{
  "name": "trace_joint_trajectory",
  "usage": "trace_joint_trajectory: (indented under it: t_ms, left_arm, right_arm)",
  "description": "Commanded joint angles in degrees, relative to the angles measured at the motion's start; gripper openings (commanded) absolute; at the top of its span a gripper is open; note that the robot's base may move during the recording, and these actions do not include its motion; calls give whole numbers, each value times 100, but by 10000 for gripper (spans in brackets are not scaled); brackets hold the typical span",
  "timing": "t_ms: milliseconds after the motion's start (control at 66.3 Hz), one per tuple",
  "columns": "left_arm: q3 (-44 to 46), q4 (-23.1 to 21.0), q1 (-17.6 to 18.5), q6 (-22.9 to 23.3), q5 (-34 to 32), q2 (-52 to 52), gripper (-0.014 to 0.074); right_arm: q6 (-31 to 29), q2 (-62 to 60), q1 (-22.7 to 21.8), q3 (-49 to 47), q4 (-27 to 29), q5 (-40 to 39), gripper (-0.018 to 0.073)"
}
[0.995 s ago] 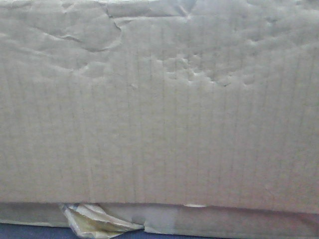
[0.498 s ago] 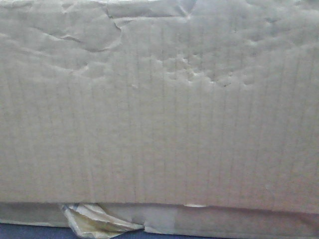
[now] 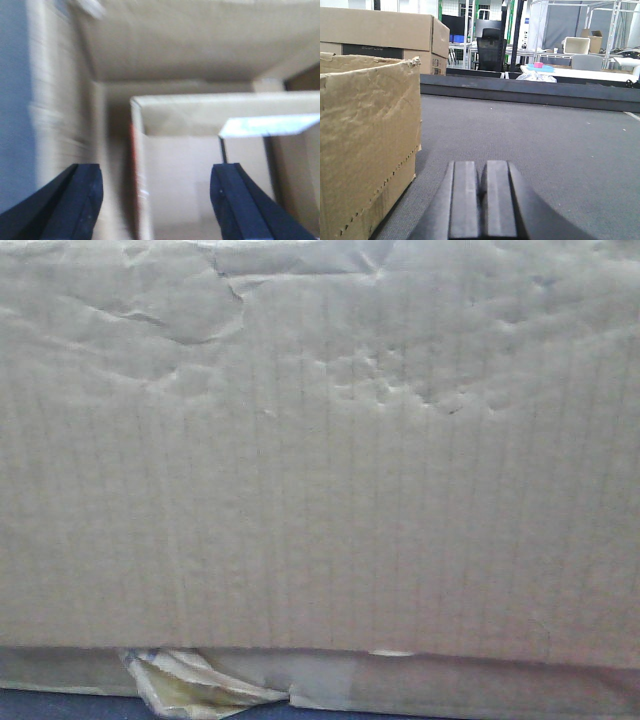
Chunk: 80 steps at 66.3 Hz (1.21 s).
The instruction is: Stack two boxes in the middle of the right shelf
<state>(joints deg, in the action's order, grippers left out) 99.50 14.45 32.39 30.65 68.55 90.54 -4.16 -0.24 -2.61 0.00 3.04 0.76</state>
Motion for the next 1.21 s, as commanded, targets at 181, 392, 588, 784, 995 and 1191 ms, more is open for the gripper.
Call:
trace_joint_trajectory:
  t_ms: [181, 392, 588, 784, 995, 1191]
  left_arm:
    - [172, -133, -671, -563, 142, -323, 371]
    - [-412, -379, -1145, -806, 142, -323, 371]
    - [-1033, -708, -1036, -820, 142, -323, 371]
    - [-1365, -767, -835, -820, 142, -323, 371]
    - [-1812, -742, -878, -809, 142, -260, 371]
    - [-1864, -788, -871, -809, 142, -247, 371]
  right_arm:
    - [-31, 24, 1, 0, 9, -130, -163]
    - [-31, 24, 1, 0, 9, -130, -163]
    - [-31, 24, 1, 0, 9, -130, -163]
    - [-31, 24, 1, 0, 9, -130, -163]
    - [-31, 24, 1, 0, 9, -130, -163]
    - [-31, 24, 1, 0, 9, -130, -163]
